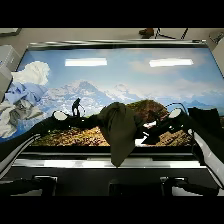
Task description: Fold the clothes and pants, and hang the long-sleeved shirts on hangers.
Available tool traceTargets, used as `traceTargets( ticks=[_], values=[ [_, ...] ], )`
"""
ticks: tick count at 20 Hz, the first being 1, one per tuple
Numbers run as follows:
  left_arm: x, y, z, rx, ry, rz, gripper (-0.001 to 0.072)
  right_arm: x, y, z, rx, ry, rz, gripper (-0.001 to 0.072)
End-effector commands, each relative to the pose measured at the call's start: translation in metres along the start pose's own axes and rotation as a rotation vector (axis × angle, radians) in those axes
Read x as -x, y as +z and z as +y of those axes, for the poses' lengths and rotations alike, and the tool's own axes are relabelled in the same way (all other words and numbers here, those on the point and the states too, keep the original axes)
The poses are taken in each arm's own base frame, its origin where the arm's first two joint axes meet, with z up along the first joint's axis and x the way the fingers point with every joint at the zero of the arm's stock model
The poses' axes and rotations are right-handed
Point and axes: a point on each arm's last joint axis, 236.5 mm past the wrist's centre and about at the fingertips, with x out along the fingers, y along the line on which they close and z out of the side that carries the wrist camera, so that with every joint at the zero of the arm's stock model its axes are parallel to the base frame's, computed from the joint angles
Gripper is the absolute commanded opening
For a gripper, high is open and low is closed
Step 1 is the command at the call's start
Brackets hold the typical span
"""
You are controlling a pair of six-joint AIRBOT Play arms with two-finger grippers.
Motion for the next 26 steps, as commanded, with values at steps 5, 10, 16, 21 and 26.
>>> traceTargets(
  ticks=[5,10,16,21,26],
  values=[
    [0.023,0.008,-0.024,-0.126,-0.032,-0.059,0.002,-0.043,-0.004,0.039,0.005,0.045,-0.037,0.0036],
    [0.13,0.068,-0.044,-0.283,0.017,-0.29,0.0019,0.105,0.052,0.099,0.218,0.045,-0.381,0.0034],
    [0.403,0.082,-0.209,-0.588,-0.168,-0.96,0.002,0.412,-0.013,0.253,0.639,-0.013,-1.274,0.0035],
    [0.563,0.005,-0.285,-0.686,-0.375,-1.416,0.002,0.483,-0.125,0.314,0.81,0.017,-1.635,0.0035],
    [0.597,-0.024,-0.301,-0.703,-0.444,-1.495,0.002,0.513,-0.175,0.332,0.835,0.097,-1.812,0.0035]
  ],
)
